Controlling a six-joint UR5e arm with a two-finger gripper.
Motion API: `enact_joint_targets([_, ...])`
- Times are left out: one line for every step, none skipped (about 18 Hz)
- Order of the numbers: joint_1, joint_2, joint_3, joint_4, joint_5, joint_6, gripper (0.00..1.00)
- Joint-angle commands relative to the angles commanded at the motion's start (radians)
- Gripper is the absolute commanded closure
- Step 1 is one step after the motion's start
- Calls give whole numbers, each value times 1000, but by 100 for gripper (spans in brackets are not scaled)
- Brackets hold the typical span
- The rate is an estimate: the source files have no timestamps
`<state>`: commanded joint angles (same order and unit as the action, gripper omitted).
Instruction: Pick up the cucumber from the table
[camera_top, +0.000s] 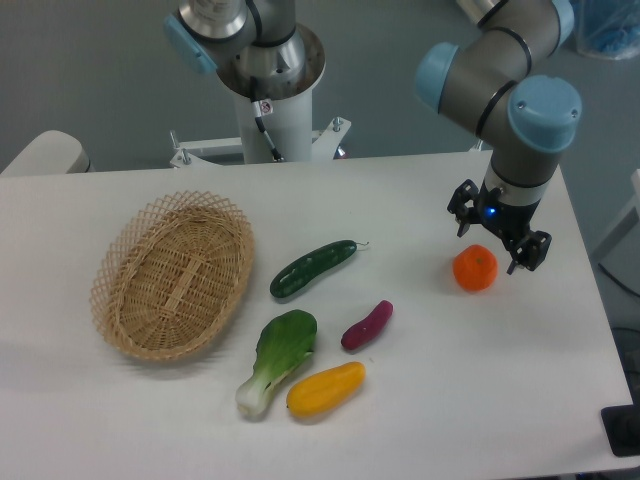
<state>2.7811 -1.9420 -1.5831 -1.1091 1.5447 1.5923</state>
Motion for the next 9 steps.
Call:
enact_joint_targets([-3,0,0,0,0,0,0])
enact_joint_targets([-6,0,-3,2,0,-2,0])
enact_joint_targets([-9,0,-3,2,2,-2,0])
enact_joint_targets([-18,0,-3,2,3,-2,0])
enact_joint_targets([-24,0,-3,3,3,-2,0])
enact_joint_targets([-28,2,-8,8,3,-2,0])
enact_joint_targets([-37,0,-21,21,2,-3,0])
enact_joint_targets([-46,0,-37,21,0,-5,0])
enact_joint_targets([-46,2,-41,31,-2,-5,0])
